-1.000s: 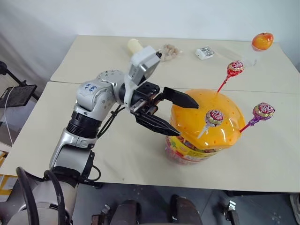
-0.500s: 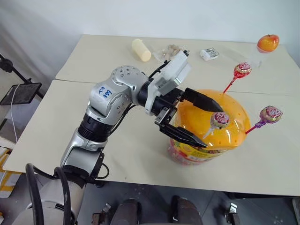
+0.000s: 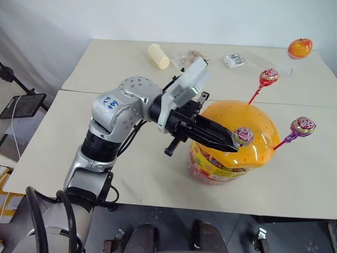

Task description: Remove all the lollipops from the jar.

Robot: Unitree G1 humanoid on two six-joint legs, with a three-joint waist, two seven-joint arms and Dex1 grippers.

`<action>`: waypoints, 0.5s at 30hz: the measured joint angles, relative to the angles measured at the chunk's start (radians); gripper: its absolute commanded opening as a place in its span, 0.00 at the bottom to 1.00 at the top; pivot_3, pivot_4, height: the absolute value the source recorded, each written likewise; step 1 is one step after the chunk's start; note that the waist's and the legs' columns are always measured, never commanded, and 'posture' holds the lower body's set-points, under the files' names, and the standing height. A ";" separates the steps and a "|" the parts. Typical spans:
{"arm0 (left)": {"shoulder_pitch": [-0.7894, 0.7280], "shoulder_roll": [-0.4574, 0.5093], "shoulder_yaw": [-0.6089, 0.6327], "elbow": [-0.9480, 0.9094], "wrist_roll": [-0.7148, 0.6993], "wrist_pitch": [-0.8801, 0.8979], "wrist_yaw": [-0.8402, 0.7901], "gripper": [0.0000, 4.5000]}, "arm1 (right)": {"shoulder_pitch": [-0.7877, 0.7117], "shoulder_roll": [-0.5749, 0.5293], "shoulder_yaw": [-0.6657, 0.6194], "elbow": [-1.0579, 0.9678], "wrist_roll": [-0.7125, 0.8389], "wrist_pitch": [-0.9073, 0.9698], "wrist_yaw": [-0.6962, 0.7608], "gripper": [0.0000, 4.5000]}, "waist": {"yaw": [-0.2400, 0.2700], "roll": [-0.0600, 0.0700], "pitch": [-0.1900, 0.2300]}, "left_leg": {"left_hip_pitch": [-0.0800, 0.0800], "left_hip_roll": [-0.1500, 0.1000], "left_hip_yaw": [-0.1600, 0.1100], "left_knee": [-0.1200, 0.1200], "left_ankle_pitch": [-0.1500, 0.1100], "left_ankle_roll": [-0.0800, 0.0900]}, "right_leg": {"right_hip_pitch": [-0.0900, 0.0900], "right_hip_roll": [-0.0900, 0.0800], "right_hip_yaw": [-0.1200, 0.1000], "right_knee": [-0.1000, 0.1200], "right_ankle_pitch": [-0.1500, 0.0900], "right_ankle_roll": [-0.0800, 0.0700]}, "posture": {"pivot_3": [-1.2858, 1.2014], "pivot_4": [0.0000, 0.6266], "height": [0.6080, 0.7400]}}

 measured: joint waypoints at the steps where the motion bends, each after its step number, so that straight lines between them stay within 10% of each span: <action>1: 0.000 0.013 0.013 0.006 -0.030 0.013 -0.032 0.00 | -0.005 -0.004 0.001 -0.002 0.000 0.002 -0.003 1.00 | -0.001 0.000 0.000 | 0.000 0.000 0.000 0.000 0.000 0.000 | 0.000 0.000 0.000 0.000 0.000 0.000 | 0.52 0.24 1.00; 15: -0.065 -0.061 0.248 0.364 -0.218 0.147 -0.044 0.00 | -0.100 -0.109 0.039 -0.087 -0.001 0.060 -0.146 1.00 | -0.007 0.000 0.000 | -0.002 0.000 0.001 0.007 -0.003 0.002 | -0.001 0.000 0.000 0.002 0.001 0.001 | 0.52 0.24 1.00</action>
